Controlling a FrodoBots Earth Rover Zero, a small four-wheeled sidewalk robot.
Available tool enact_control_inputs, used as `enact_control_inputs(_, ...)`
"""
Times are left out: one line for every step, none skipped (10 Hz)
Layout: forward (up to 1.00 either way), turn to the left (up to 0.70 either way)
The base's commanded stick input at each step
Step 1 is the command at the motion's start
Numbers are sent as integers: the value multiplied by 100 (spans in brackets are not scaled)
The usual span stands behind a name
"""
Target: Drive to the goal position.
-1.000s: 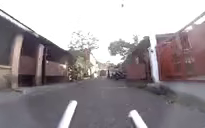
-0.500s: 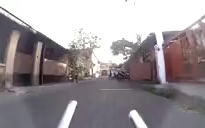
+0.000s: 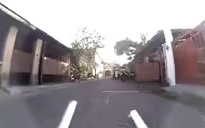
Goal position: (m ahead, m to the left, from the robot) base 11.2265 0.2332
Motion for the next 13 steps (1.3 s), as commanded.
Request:
enact_control_inputs(85, 0)
enact_control_inputs(85, 0)
enact_control_inputs(85, 0)
enact_control_inputs(85, 0)
enact_control_inputs(85, 0)
enact_control_inputs(85, 0)
enact_control_inputs(85, 0)
enact_control_inputs(85, 0)
enact_control_inputs(85, 0)
enact_control_inputs(85, 0)
enact_control_inputs(85, 0)
enact_control_inputs(85, 0)
enact_control_inputs(85, 0)
